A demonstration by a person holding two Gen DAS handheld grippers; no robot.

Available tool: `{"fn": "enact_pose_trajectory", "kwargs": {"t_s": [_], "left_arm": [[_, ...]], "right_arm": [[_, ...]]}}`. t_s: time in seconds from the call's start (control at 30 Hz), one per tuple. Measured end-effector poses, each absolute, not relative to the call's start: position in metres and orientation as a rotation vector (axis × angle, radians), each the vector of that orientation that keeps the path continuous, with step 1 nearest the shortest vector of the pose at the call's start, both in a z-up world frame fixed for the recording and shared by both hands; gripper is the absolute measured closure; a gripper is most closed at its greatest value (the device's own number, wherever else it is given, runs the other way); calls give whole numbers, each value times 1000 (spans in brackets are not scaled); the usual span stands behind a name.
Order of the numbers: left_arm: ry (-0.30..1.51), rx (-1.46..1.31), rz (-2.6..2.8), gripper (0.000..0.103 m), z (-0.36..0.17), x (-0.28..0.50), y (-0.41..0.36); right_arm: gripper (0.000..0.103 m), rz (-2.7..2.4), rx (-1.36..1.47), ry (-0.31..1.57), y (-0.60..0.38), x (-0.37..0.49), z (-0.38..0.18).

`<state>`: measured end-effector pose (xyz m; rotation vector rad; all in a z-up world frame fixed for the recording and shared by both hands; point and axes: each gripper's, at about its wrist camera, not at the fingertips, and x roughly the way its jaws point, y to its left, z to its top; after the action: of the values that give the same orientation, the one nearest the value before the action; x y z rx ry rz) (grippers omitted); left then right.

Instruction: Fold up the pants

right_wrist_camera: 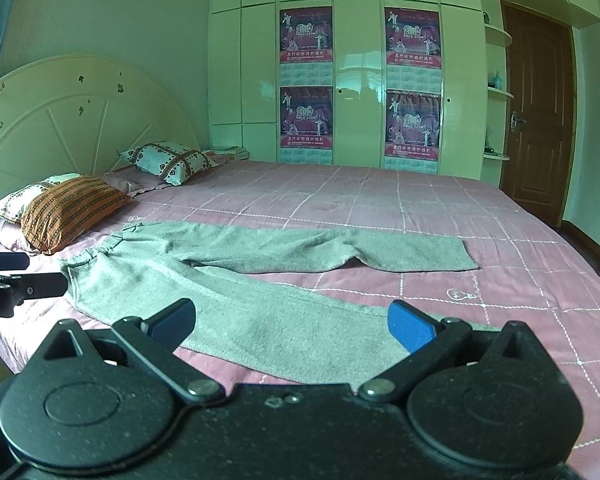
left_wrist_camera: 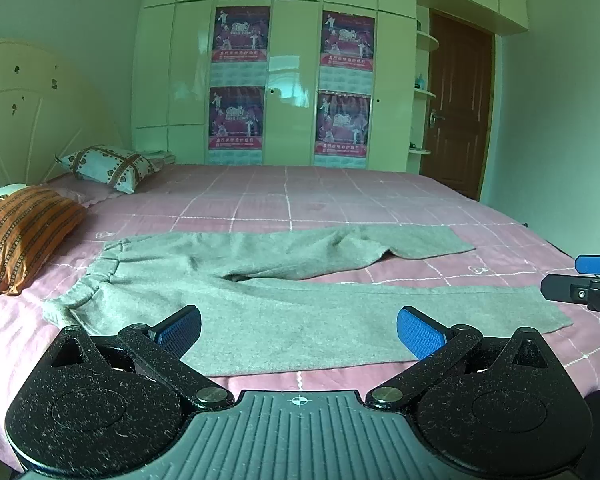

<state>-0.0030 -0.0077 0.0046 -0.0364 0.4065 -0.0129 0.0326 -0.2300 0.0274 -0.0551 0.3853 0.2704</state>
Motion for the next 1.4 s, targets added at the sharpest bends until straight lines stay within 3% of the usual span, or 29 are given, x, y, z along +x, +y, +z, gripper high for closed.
{"fn": "enact_pose_trajectory", "kwargs": {"t_s": [1.4], "left_arm": [[410,-33,-14,0,5,-4,-11]], "right_arm": [[6,270,-56,385,-231,32,27]]}}
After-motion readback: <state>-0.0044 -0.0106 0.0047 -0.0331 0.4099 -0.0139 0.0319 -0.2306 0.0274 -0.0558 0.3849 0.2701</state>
